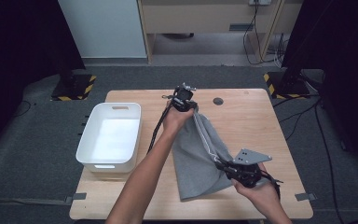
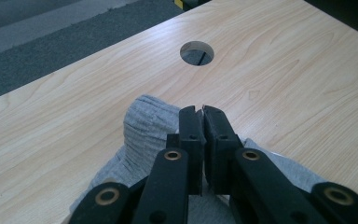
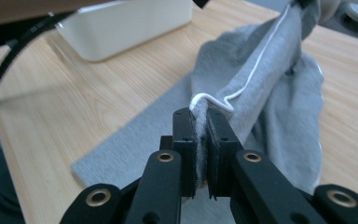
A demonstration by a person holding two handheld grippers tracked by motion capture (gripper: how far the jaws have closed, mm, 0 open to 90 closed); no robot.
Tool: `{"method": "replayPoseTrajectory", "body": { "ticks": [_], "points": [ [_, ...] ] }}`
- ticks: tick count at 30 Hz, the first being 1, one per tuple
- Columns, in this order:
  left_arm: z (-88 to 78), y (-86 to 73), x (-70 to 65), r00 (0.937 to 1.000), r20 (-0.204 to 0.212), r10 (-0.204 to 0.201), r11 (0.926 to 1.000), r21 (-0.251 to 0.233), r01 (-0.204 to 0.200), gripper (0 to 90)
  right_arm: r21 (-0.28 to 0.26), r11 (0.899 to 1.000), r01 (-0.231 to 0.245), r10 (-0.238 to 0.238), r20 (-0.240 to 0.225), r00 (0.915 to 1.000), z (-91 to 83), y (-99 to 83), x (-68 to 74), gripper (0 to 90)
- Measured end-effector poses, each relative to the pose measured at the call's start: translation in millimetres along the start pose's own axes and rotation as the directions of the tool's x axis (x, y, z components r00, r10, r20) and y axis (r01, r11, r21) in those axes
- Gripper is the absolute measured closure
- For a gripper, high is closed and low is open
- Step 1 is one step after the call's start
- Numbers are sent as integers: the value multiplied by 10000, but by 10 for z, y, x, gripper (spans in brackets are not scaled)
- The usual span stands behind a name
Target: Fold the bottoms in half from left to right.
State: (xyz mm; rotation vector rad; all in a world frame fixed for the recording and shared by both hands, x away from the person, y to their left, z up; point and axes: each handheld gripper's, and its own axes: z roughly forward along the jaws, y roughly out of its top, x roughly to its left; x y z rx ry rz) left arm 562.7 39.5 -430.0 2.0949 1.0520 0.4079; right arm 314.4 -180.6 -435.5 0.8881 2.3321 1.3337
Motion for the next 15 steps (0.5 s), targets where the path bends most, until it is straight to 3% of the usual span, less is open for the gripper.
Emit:
{"method": "replayPoseTrajectory", "body": {
  "ticks": [3, 10, 15],
  "points": [
    [47, -21, 6, 9998, -147, 96, 9997, 215, -92, 865, 119, 9998, -148, 147, 114, 9998, 1, -83, -60, 844],
    [72, -26, 20, 9997, 48, -223, 9997, 100, 222, 865, 217, 9992, -345, 339, 271, 9991, -9, -209, -150, 845],
    [63, -20, 23, 9998, -30, -200, 9998, 53, 200, 866, 169, 9990, -405, 398, 376, 9985, -32, -272, -180, 845]
  ]
}}
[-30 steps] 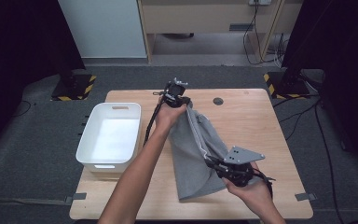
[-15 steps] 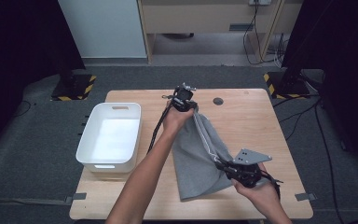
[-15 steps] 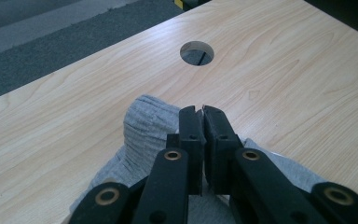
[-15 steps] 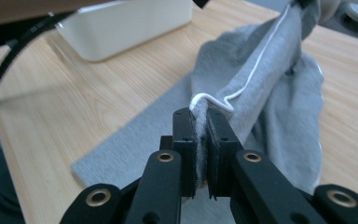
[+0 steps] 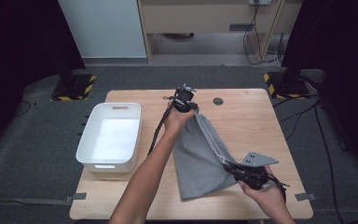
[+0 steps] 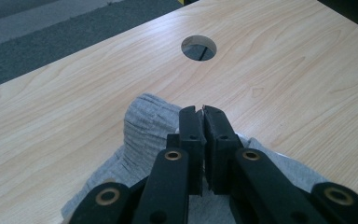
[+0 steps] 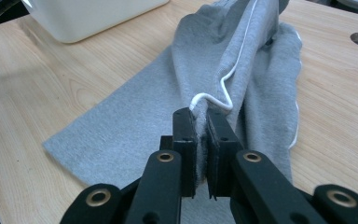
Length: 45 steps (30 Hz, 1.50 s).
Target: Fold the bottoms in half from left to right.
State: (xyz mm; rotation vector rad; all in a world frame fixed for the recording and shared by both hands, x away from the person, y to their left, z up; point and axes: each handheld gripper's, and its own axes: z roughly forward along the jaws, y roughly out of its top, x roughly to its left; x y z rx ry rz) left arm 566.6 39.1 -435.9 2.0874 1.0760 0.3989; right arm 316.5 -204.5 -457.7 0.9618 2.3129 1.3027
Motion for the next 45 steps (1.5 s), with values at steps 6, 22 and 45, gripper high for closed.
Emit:
{"method": "replayPoseTrajectory", "body": {
  "ticks": [6, 22, 45],
  "points": [
    [25, -14, 0, 10000, -21, -9, 10000, -42, 9, 866, -4, 10000, 44, -44, 72, 10000, -31, -19, -16, 846],
    [-4, 0, -42, 9999, -47, 159, 9997, -173, -159, 866, -189, 9995, -256, 261, 266, 9993, -113, -53, -91, 842],
    [269, -113, -94, 9994, 283, -177, 9998, -94, 180, 860, 653, 9979, 21, -90, 1046, 9945, 5, -299, -240, 832]
  ]
}}
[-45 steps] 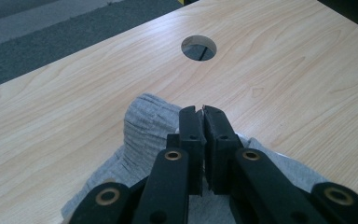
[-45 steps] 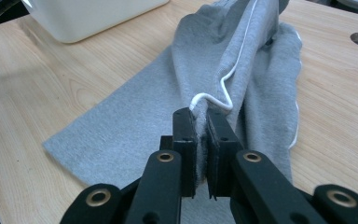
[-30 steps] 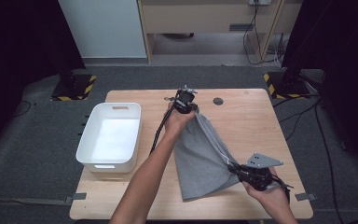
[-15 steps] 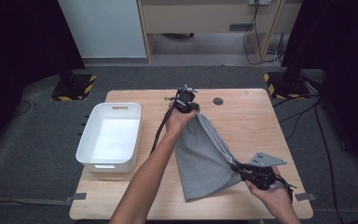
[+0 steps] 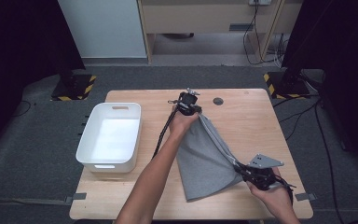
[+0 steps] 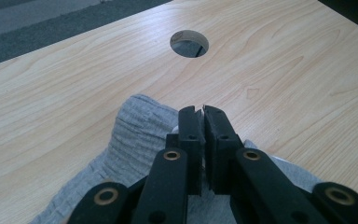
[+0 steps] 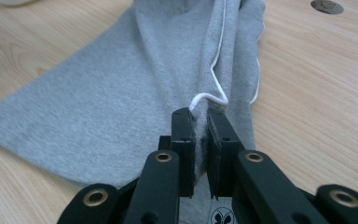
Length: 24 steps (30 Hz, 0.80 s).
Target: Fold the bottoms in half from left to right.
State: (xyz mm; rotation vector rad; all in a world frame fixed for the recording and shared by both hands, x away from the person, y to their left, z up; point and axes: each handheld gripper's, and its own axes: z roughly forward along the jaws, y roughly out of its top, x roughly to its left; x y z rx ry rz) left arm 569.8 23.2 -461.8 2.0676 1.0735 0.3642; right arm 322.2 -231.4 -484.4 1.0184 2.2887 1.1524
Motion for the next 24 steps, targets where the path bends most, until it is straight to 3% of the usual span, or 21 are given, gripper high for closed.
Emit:
{"method": "replayPoseTrajectory", "body": {
  "ticks": [12, 14, 17, 20, 24],
  "points": [
    [81, -54, -41, 9999, 49, -120, 9999, -90, 121, 827, 159, 9998, -93, 86, 450, 9990, 14, -99, -57, 803],
    [68, -52, -46, 9997, 20, -226, 9996, -193, 226, 738, 188, 9998, -40, 30, 536, 9986, 23, -107, -54, 735],
    [9, -56, -71, 9998, 18, -175, 9982, -580, 175, 676, 147, 9996, -235, 223, 776, 9967, 32, -99, -47, 563],
    [-70, -50, -79, 9998, 2, -181, 9960, -871, 180, 580, 68, 9998, -172, 165, 970, 9952, 14, -92, -22, 456],
    [-179, -48, -80, 9999, 107, -122, 9935, -1129, 133, 496, -45, 10000, -85, 90, 1154, 9933, 12, -62, 7, 385]
  ]
}}
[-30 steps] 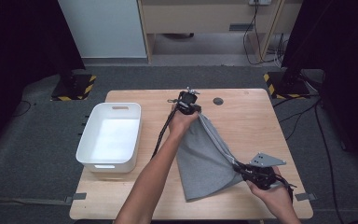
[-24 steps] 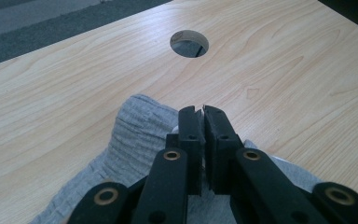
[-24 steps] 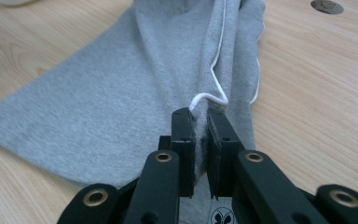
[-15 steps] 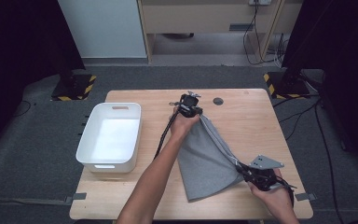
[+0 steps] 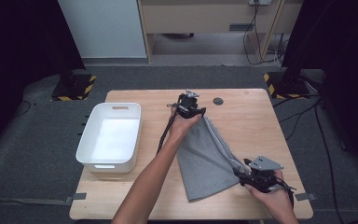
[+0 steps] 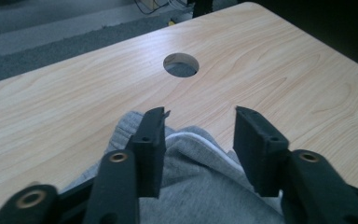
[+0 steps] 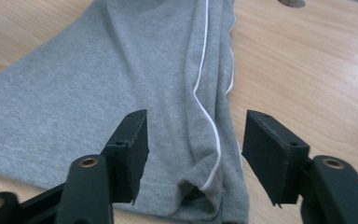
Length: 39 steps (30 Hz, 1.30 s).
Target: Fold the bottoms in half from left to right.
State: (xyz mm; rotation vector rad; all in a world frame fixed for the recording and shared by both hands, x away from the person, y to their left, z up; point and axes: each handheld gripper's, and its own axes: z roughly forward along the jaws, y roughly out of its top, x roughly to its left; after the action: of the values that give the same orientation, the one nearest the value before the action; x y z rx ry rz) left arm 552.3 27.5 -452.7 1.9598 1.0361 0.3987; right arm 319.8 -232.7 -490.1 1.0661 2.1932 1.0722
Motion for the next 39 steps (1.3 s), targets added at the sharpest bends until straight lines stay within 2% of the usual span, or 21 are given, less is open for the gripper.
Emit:
{"method": "replayPoseTrajectory", "body": {
  "ticks": [2, 6, 7, 10, 16, 22, 24, 28, 30, 35, 39],
  "points": [
    [-35, 6, -7, 9999, 62, 120, 9999, 13, -120, 467, -8, 10000, -24, 24, 64, 10000, 9, 23, 10, 332],
    [-132, -23, -15, 9994, -81, 344, 9994, -44, -344, 420, -87, 10000, 26, -23, 330, 9995, 50, 82, 26, 226],
    [-149, -35, -12, 9996, -31, 269, 9996, -68, -270, 404, -133, 9999, 14, -10, 346, 9994, 65, 101, 22, 206],
    [-204, -74, -12, 9990, -37, 450, 9990, 29, -450, 380, -101, 9998, -159, 161, 246, 9996, 133, 176, 0, 146],
    [-314, -146, -13, 9989, -81, 468, 9989, 25, -467, 281, -108, 9992, -386, 387, 156, 9991, 265, 320, -28, 90],
    [-412, -154, -34, 9973, 36, 737, 9971, 172, -738, 189, -383, 9969, -693, 693, -16, 9976, 345, 451, -96, 71],
    [-437, -157, -44, 9976, 76, 683, 9976, 128, -684, 151, -415, 9971, -644, 639, -145, 9979, 370, 497, -109, 66],
    [-486, -180, -44, 9985, 120, 540, 9985, 86, -541, 99, -610, 9968, -515, 512, -68, 9987, 420, 593, -101, 44],
    [-508, -206, -37, 9992, 263, 316, 9995, 43, -317, 94, -675, 9968, -428, 424, -64, 9991, 436, 646, -94, 42],
    [-563, -261, 0, 9993, 192, 325, 9994, 124, -328, 94, -878, 9957, -296, 297, -3, 9996, 484, 788, -57, 47],
    [-616, -303, 42, 9995, 154, 272, 9996, 62, -273, 94, -792, 9968, -56, 69, 155, 9999, 543, 882, -32, 64]
  ]
}}
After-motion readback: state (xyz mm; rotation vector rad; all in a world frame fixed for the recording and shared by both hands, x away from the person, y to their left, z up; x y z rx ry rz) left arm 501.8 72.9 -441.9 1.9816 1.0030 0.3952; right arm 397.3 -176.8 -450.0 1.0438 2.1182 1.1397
